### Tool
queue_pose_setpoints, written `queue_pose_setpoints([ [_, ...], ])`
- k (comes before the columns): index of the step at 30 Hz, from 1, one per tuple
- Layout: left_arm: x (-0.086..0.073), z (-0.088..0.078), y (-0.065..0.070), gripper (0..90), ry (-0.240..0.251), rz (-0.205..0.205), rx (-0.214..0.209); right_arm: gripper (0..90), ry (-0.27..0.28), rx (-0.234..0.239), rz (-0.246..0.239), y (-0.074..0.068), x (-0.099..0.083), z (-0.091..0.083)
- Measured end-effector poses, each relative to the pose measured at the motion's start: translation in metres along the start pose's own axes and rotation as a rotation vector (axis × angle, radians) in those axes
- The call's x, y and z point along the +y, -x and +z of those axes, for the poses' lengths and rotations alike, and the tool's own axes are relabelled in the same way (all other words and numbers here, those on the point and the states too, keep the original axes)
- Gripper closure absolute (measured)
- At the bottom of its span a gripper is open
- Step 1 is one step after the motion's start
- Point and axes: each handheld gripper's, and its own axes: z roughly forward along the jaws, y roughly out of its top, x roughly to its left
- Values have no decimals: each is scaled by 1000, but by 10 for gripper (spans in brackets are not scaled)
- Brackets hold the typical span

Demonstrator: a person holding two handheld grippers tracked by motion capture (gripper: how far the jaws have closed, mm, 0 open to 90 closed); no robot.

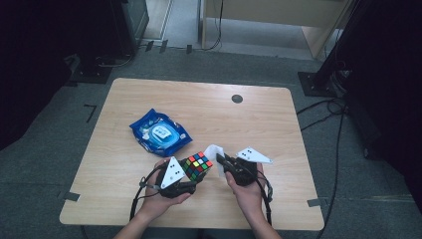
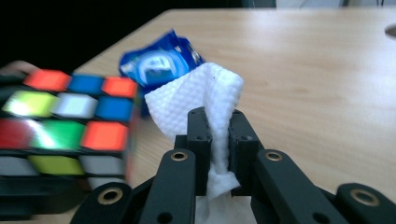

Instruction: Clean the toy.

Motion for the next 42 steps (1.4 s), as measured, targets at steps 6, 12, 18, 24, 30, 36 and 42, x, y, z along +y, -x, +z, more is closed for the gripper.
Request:
queue_pose_setpoints([
  [6,-3,6,4,342,-26,4,-9,824,85,143,-101,-44,14,-16],
  [12,0,4,8,342,-13,17,-21,815,45,202,-153,-64,8,-7],
  [18,0,6,10,342,-16,19,-21,801,55,227,-109,-50,6,-5],
  [24,0,4,8,343,-9,20,-21,808,62,243,-95,-48,6,-6],
  [30,0,2,7,342,-2,14,-22,811,58,283,-16,-39,6,-5],
  [36,0,2,7,343,-1,22,-24,814,51,263,7,-30,4,-4],
  [42,0,1,7,343,-2,21,-25,816,41,204,-21,-23,3,-2],
])
